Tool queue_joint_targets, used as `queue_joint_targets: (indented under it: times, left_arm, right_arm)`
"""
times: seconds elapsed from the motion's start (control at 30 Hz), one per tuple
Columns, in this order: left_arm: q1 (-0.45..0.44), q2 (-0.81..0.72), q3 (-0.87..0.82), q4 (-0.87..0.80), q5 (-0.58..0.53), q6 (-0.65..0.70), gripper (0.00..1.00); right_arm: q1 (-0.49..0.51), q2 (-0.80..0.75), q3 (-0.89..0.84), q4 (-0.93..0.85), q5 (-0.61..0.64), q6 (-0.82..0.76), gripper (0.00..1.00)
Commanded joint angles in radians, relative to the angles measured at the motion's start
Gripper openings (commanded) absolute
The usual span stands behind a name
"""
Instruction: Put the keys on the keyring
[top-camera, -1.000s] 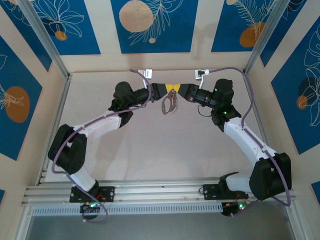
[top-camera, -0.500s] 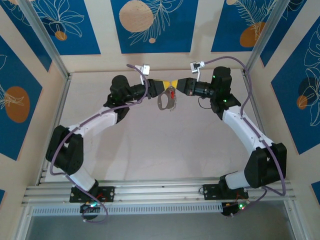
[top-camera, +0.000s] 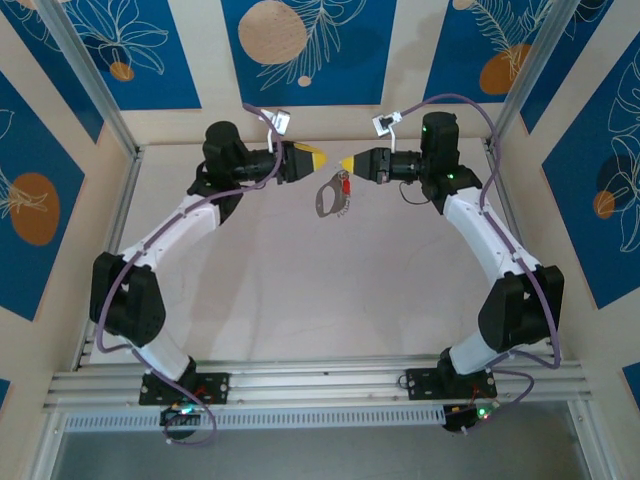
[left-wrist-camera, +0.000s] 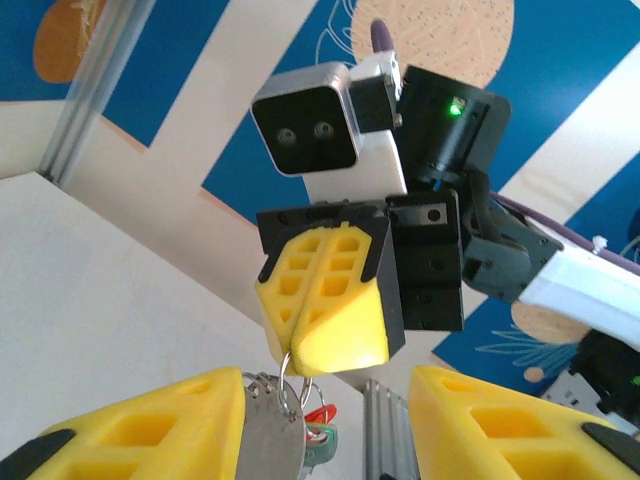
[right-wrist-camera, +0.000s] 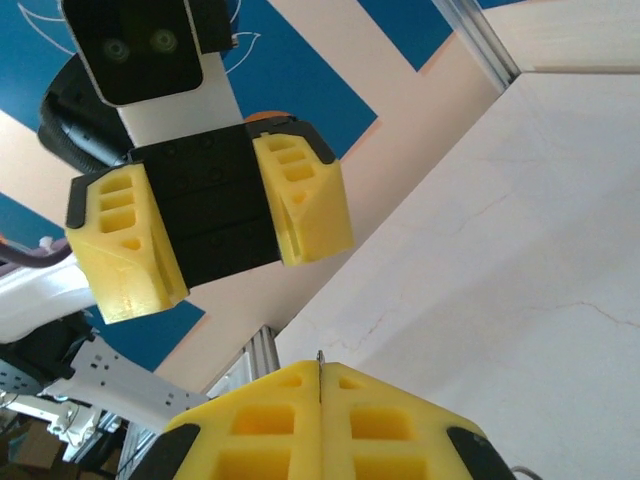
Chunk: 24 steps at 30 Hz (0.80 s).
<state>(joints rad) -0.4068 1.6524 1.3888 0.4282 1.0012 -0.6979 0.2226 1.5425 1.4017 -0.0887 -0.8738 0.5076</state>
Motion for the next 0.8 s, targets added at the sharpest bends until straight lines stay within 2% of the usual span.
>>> queue_joint_targets:
  times: [0.0, 0.27, 0.77]
  left_arm:
    - [0.019, 0.039, 0.045, -0.056, 0.107, 0.038, 0.47]
    - [0.019, 0.061, 0.059, -0.052, 0.144, 0.03, 0.44]
    - [-0.004, 0.093, 0.047, 0.041, 0.168, -0.044, 0.4]
  right_arm:
    - [-0.008, 0.018, 0.047, -0.083, -0.078, -0.067, 0.0]
    - [0.0, 0.036, 0.064, -0.088, -0.115, -0.069, 0.0]
    - [0.037, 0.045, 0.071, -0.08, -0.097, -0.065, 0.0]
